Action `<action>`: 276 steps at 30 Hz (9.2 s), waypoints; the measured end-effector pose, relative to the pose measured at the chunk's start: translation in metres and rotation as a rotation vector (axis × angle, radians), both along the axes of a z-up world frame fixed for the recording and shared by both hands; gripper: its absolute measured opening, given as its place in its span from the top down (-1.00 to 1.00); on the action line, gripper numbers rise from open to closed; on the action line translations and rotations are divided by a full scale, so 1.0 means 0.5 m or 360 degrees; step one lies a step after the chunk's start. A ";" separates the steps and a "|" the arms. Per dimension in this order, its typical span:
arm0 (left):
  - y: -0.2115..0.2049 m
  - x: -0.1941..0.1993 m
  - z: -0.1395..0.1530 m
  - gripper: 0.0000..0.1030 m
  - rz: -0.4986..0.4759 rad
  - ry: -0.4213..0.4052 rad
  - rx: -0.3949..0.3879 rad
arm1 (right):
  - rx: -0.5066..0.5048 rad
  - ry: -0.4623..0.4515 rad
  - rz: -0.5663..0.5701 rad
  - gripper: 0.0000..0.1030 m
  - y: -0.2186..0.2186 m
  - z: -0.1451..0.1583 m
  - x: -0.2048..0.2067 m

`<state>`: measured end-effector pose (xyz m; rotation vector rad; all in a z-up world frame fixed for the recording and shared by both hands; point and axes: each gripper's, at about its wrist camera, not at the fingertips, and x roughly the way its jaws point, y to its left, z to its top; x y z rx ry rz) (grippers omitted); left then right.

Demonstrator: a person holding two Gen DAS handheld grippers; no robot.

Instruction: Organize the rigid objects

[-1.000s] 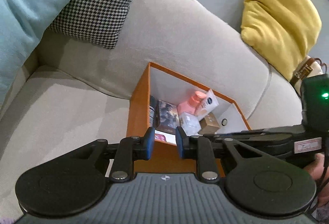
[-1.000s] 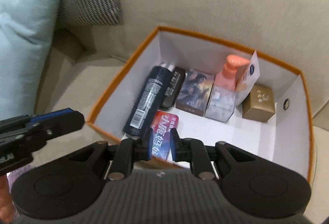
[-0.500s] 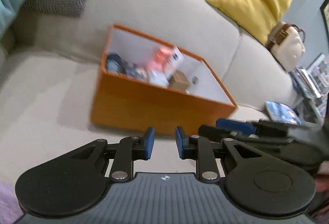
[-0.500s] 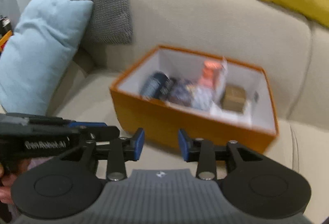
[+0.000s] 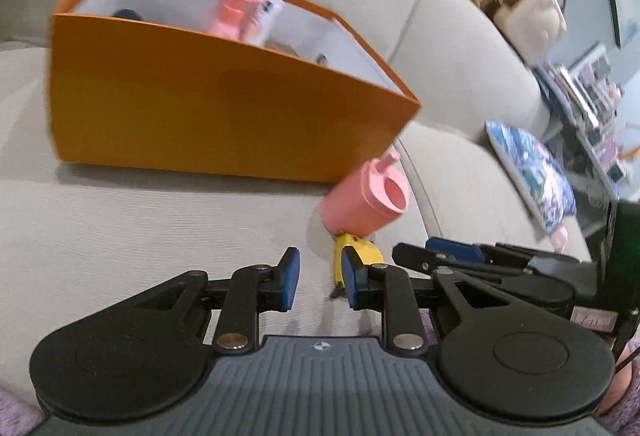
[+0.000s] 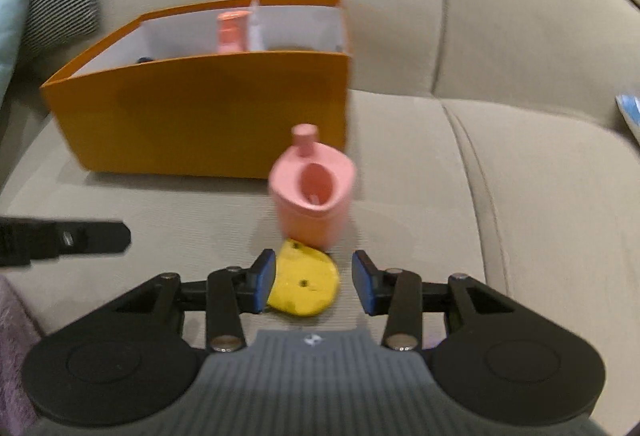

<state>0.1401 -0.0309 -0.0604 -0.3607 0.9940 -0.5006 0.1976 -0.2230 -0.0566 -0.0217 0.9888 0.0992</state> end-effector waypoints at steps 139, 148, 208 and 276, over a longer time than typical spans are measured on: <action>0.059 0.429 -0.015 -0.18 -0.0170 0.0253 0.0401 | 0.0195 0.0901 0.0242 0.02 0.154 -0.075 0.531; 0.094 0.430 -0.028 0.24 0.0032 0.0375 0.0206 | 0.0353 0.0949 0.0032 0.43 0.139 -0.084 0.524; 0.071 -0.055 0.302 -0.85 0.0614 -0.0909 0.0782 | 0.0075 -0.0729 0.0248 -0.60 0.176 0.325 -0.062; 0.075 0.032 0.151 -0.90 0.0573 -0.0538 0.0737 | 0.0107 -0.0608 0.0088 -0.86 0.163 0.150 0.014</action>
